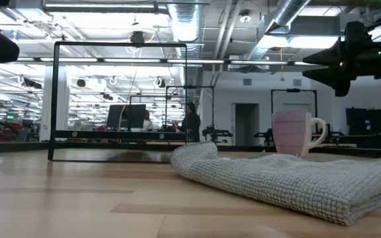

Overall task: Stack small to large cups/mugs on shelf
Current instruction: Put the blue cup on the shelf

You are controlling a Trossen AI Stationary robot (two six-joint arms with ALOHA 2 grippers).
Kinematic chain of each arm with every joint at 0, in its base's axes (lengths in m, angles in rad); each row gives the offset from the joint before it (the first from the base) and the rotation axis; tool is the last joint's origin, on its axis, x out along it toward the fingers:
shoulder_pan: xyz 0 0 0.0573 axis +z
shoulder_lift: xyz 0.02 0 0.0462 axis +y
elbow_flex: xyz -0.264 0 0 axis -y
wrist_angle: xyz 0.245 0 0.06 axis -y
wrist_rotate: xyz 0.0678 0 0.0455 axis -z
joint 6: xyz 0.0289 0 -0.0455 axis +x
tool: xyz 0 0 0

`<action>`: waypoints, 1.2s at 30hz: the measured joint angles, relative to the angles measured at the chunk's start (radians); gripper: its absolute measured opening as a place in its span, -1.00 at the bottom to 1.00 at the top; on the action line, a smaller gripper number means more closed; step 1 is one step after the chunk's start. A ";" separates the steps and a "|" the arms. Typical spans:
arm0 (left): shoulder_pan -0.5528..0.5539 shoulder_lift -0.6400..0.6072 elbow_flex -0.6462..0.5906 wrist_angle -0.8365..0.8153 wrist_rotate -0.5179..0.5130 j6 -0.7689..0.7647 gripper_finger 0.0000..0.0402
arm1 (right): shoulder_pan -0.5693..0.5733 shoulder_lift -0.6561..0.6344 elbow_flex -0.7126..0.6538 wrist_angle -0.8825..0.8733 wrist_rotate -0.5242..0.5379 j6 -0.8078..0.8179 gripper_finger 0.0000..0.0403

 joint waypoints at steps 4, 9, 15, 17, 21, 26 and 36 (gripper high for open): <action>0.000 0.000 0.000 0.001 -0.021 -0.002 0.23 | 0.000 0.000 0.000 -0.001 0.000 0.000 0.29; 0.000 0.000 0.000 0.003 -0.024 -0.018 0.23 | 0.000 0.000 0.000 -0.005 0.000 0.000 0.29; 0.000 0.000 0.000 0.018 -0.024 -0.038 0.23 | 0.000 0.000 0.000 -0.042 0.000 -0.001 0.29; 0.000 0.000 0.000 0.022 -0.024 -0.038 0.23 | 0.000 0.000 0.000 -0.060 0.000 -0.001 0.29; -0.001 0.000 0.000 0.025 -0.024 -0.046 0.23 | 0.000 0.000 0.000 -0.082 0.000 -0.001 0.29; -0.019 0.034 0.000 0.035 -0.022 -0.059 0.23 | 0.000 0.000 0.000 -0.082 0.000 -0.001 0.29; -0.029 0.059 0.000 0.051 0.010 -0.073 0.23 | 0.000 0.000 0.000 -0.082 0.000 -0.001 0.29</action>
